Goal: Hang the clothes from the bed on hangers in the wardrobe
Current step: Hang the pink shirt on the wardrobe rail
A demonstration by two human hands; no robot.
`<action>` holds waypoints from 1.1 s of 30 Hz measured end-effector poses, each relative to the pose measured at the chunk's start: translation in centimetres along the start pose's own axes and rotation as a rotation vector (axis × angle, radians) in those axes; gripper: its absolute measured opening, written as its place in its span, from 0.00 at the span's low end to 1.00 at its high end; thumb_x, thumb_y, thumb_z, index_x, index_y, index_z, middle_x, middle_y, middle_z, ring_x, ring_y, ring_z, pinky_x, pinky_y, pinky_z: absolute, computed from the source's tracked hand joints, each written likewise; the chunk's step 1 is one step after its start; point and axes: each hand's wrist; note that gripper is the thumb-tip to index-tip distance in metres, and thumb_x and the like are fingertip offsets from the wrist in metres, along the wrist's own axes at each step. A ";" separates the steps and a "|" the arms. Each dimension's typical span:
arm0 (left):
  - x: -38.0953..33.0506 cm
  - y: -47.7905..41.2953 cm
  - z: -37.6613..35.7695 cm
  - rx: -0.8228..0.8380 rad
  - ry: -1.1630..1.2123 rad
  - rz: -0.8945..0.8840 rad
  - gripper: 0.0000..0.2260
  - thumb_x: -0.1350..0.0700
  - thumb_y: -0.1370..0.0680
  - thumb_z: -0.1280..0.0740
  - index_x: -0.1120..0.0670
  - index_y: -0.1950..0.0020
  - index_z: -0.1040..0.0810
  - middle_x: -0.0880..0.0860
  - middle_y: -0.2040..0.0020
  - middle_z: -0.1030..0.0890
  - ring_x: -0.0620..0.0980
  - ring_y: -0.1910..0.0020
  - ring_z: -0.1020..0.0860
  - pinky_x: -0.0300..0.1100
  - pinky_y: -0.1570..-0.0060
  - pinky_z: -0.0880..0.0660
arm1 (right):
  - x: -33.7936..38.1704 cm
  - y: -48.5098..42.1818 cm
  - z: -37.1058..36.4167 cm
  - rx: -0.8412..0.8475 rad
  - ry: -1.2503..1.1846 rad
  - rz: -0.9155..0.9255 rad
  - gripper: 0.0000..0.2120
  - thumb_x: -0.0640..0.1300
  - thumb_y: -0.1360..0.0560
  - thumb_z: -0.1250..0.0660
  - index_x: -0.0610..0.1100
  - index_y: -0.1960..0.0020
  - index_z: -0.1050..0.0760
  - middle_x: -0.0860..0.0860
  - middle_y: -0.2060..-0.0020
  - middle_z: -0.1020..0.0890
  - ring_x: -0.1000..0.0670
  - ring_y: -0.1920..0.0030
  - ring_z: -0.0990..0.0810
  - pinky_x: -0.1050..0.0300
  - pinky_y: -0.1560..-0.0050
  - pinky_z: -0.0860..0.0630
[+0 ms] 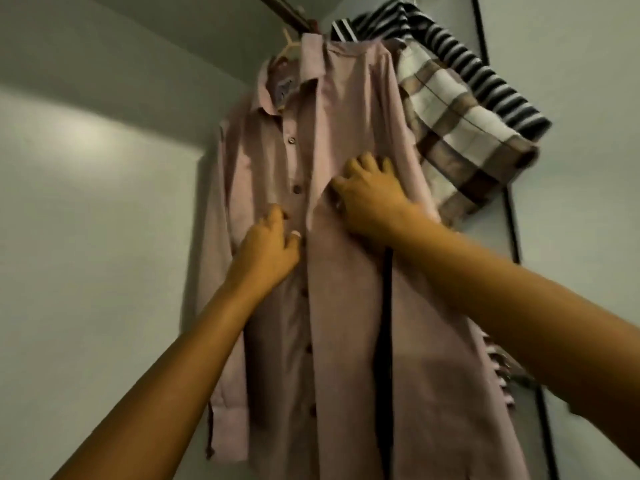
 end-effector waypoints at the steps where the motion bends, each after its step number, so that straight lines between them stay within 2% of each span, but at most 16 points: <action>1: -0.8 1.3 -0.3 -0.018 0.073 0.023 0.14 0.57 0.22 0.36 0.61 0.38 0.30 0.63 0.42 0.24 0.62 0.46 0.23 0.54 0.45 0.26 | 0.5 2.9 -0.8 0.036 -0.004 0.022 0.15 0.46 0.23 0.44 0.44 0.38 0.28 0.43 0.37 0.31 0.40 0.35 0.37 0.42 0.34 0.43; 4: -3.3 4.7 -1.1 -0.066 0.220 0.006 0.13 0.58 0.24 0.34 0.62 0.41 0.28 0.63 0.46 0.22 0.62 0.48 0.23 0.51 0.48 0.27 | 0.7 11.8 -1.5 0.142 0.004 0.040 0.14 0.45 0.25 0.43 0.45 0.44 0.22 0.44 0.41 0.27 0.41 0.37 0.33 0.45 0.34 0.41; 7: -8.4 7.5 -2.6 -0.074 0.340 -0.062 0.12 0.59 0.25 0.34 0.62 0.43 0.28 0.63 0.47 0.23 0.62 0.50 0.24 0.50 0.52 0.28 | -1.6 20.0 0.4 0.258 -0.027 -0.011 0.14 0.49 0.23 0.41 0.46 0.42 0.24 0.46 0.40 0.27 0.43 0.37 0.34 0.49 0.36 0.40; 8: -10.7 8.5 -3.3 -0.074 0.378 -0.091 0.11 0.60 0.24 0.34 0.62 0.43 0.28 0.63 0.47 0.23 0.61 0.50 0.24 0.48 0.52 0.30 | -3.0 22.6 1.4 0.253 -0.025 -0.017 0.14 0.49 0.24 0.40 0.46 0.43 0.23 0.46 0.41 0.26 0.42 0.37 0.32 0.48 0.38 0.36; 10: -16.7 10.6 -4.6 -0.050 0.475 -0.141 0.11 0.59 0.23 0.36 0.61 0.43 0.28 0.62 0.46 0.24 0.58 0.49 0.25 0.37 0.55 0.34 | -6.4 27.9 4.0 0.276 -0.013 -0.062 0.14 0.46 0.25 0.37 0.44 0.42 0.22 0.43 0.39 0.24 0.40 0.37 0.30 0.46 0.42 0.29; 12: -23.7 13.4 -6.1 0.025 0.590 -0.193 0.11 0.58 0.22 0.37 0.60 0.41 0.30 0.60 0.44 0.25 0.54 0.46 0.27 0.33 0.53 0.36 | -10.4 33.4 7.3 0.357 0.029 -0.168 0.17 0.44 0.24 0.37 0.44 0.36 0.25 0.42 0.33 0.29 0.41 0.32 0.34 0.46 0.39 0.31; 14: -31.0 16.5 -7.7 0.125 0.688 -0.274 0.11 0.57 0.21 0.38 0.59 0.40 0.31 0.59 0.42 0.26 0.54 0.44 0.27 0.37 0.51 0.34 | -14.5 38.9 11.4 0.405 0.123 -0.294 0.20 0.44 0.23 0.38 0.45 0.31 0.30 0.43 0.28 0.34 0.43 0.28 0.39 0.47 0.34 0.34; 17: -42.4 22.2 -9.6 0.309 0.805 -0.413 0.12 0.56 0.21 0.38 0.58 0.39 0.31 0.58 0.42 0.26 0.54 0.45 0.26 0.41 0.51 0.29 | -20.0 47.3 18.8 0.465 0.274 -0.472 0.21 0.45 0.22 0.38 0.45 0.29 0.33 0.43 0.27 0.36 0.43 0.27 0.41 0.47 0.32 0.36; 22: -59.7 31.8 -11.2 0.576 0.944 -0.597 0.08 0.56 0.21 0.39 0.57 0.45 0.26 0.57 0.46 0.26 0.56 0.50 0.24 0.46 0.54 0.27 | -26.0 60.6 30.4 0.548 0.450 -0.758 0.18 0.44 0.23 0.37 0.42 0.35 0.27 0.40 0.33 0.30 0.41 0.32 0.36 0.47 0.35 0.31; 25: -69.9 37.5 -11.6 0.703 1.049 -0.701 0.07 0.55 0.22 0.38 0.57 0.48 0.25 0.56 0.49 0.25 0.57 0.53 0.24 0.51 0.55 0.26 | -28.9 68.7 36.5 0.607 0.566 -0.954 0.16 0.43 0.23 0.36 0.40 0.37 0.26 0.40 0.35 0.28 0.41 0.34 0.34 0.51 0.36 0.33; 29: -80.5 43.7 -12.8 0.854 1.178 -0.850 0.07 0.55 0.23 0.36 0.57 0.50 0.24 0.57 0.51 0.23 0.58 0.53 0.24 0.53 0.53 0.25 | -31.7 78.4 41.1 0.699 0.666 -1.208 0.13 0.41 0.26 0.37 0.37 0.43 0.24 0.38 0.43 0.26 0.36 0.43 0.29 0.47 0.42 0.33; 33: -89.5 48.0 -16.7 0.927 1.234 -0.984 0.06 0.54 0.24 0.34 0.56 0.53 0.24 0.57 0.54 0.21 0.58 0.54 0.23 0.52 0.55 0.24 | -35.3 86.7 42.9 0.800 0.741 -1.386 0.13 0.42 0.24 0.39 0.37 0.43 0.25 0.38 0.45 0.27 0.37 0.43 0.31 0.46 0.41 0.35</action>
Point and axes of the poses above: each hand's wrist, its own y-axis away from the middle knuckle, its own z-axis out of the back of the hand, x = y × z
